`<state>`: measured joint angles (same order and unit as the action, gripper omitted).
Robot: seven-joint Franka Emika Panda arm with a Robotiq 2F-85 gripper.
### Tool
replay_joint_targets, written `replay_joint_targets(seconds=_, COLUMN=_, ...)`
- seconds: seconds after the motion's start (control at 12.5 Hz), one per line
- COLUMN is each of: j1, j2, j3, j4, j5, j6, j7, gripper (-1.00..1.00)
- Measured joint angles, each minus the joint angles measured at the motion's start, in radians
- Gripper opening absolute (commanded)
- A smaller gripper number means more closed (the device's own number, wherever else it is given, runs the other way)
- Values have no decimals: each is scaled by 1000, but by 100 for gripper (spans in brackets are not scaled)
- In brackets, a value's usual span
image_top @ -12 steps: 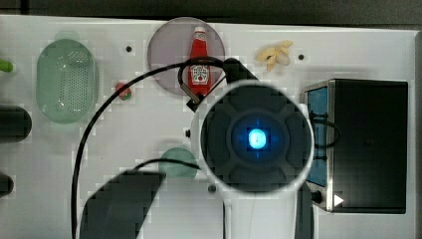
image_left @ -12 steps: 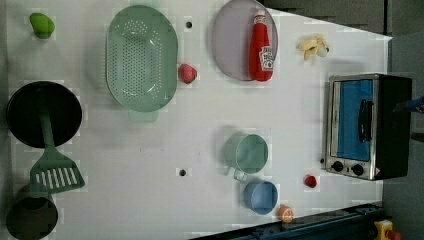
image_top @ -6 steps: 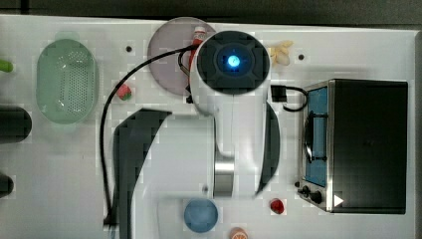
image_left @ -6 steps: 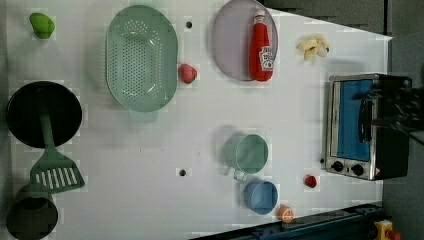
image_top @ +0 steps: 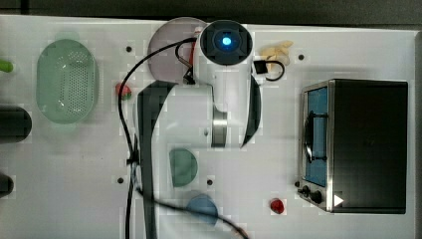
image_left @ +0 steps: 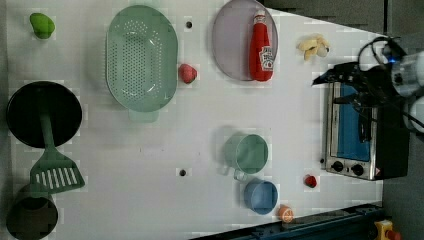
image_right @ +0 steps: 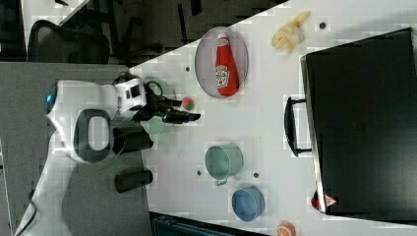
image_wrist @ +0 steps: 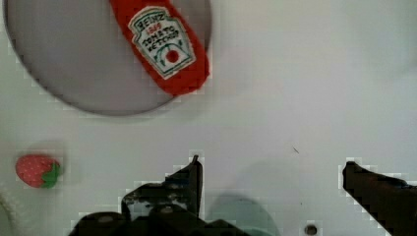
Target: Pick ketchup from plate and place it on table.
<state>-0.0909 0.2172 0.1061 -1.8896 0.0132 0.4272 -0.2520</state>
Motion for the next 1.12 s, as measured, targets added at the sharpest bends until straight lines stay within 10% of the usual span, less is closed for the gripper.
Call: replay_joint_targets(seconds=1.12, j1=27, j2=425, j3=-8, j4=267, j5=1, j6=162, j7=-362, gripper=100)
